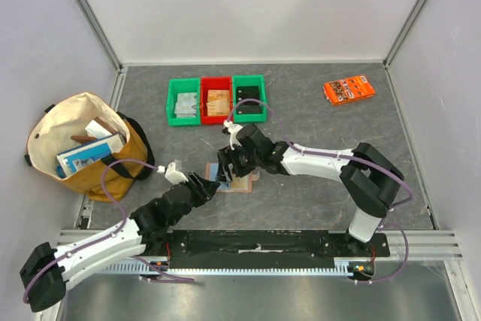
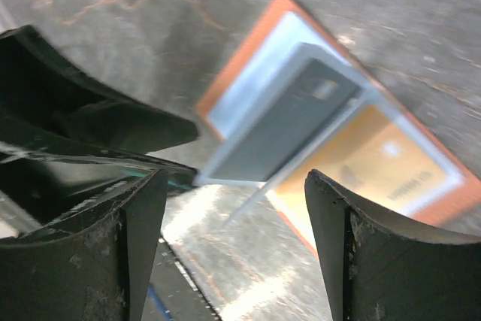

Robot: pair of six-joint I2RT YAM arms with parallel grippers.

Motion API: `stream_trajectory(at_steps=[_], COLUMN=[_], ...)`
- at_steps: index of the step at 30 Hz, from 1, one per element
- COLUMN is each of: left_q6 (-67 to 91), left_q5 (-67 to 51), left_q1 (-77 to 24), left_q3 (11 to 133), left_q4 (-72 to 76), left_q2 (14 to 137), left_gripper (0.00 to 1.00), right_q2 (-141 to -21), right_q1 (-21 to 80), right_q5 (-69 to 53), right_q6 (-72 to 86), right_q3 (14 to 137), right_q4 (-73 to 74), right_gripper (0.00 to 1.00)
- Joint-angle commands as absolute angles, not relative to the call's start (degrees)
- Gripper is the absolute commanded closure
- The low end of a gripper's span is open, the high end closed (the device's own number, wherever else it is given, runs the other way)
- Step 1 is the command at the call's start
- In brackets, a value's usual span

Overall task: Take the credit cards out of the card holder
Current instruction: Remove the credit card from the card holder.

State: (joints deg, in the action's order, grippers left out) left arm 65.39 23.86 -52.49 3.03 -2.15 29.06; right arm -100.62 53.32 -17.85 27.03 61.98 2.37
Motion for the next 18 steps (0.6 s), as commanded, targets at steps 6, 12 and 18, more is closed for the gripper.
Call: stream_trajectory(at_steps=[6,12,18], left_q6=[66.36,67.94,65.92], left_q5=[24.35,25.66,31.63], left_q1=[-52.65,-52.56,-52.65], left_q3=[7.2,8.79,13.88], left_q4=[3.95,0.36,-13.16], left_q2=[37.44,37.36,33.49], left_gripper=[0.46,0.46,0.43], right_q2=[-94.57,-92.64,-90.62], right_q1=[51.94,51.94,51.94], right_q5=[-3.7,1.74,4.58], right_q6=[27.51,26.46,25.31], right_q3=[56.6,56.95,56.6], right_q4=[3.6,5.62,5.8], right_gripper=[0.21,0.19,0.18])
